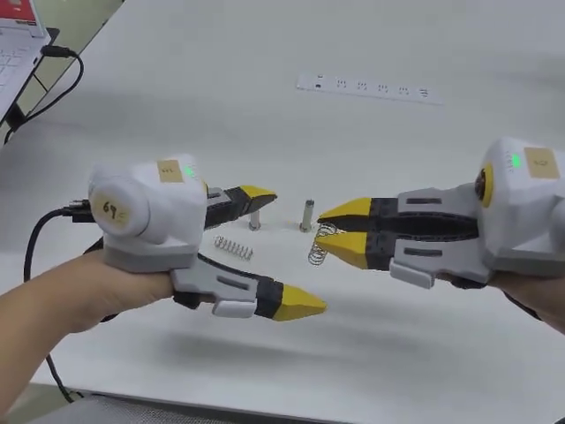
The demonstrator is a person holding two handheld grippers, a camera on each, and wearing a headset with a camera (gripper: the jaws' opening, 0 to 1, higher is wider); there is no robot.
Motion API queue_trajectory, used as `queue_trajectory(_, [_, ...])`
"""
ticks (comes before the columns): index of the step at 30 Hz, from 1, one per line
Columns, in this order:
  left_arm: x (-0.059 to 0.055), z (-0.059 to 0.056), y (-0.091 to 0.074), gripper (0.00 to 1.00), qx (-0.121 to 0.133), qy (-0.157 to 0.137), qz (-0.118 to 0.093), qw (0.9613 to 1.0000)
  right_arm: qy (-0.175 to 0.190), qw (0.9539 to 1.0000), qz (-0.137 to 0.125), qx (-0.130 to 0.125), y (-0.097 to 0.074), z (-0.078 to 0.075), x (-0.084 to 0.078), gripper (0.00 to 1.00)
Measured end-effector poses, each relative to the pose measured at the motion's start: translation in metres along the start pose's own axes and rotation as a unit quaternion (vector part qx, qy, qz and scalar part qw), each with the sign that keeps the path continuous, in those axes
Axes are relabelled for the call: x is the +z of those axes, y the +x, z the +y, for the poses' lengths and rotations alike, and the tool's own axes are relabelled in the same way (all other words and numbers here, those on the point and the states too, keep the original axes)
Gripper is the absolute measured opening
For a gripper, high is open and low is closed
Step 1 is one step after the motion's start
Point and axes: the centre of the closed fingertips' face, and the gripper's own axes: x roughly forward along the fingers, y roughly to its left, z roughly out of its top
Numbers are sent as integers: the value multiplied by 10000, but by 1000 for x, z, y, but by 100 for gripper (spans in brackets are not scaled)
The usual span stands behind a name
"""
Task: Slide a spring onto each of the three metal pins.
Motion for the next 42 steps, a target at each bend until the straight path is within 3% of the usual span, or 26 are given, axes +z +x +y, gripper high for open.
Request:
queue_trajectory(4, [0,6,-3,98,153,12,-22,9999,13,10000,-8,-32,0,-2,0,7])
queue_trajectory(30, [-11,33,-42,98,721,-3,27,9974,-2,9996,107,-259,-1,-13,-7,7])
queue_trajectory(42, [-30,41,-66,98,996,-32,210,9948,-23,9990,228,-386,-1,-22,-14,7])
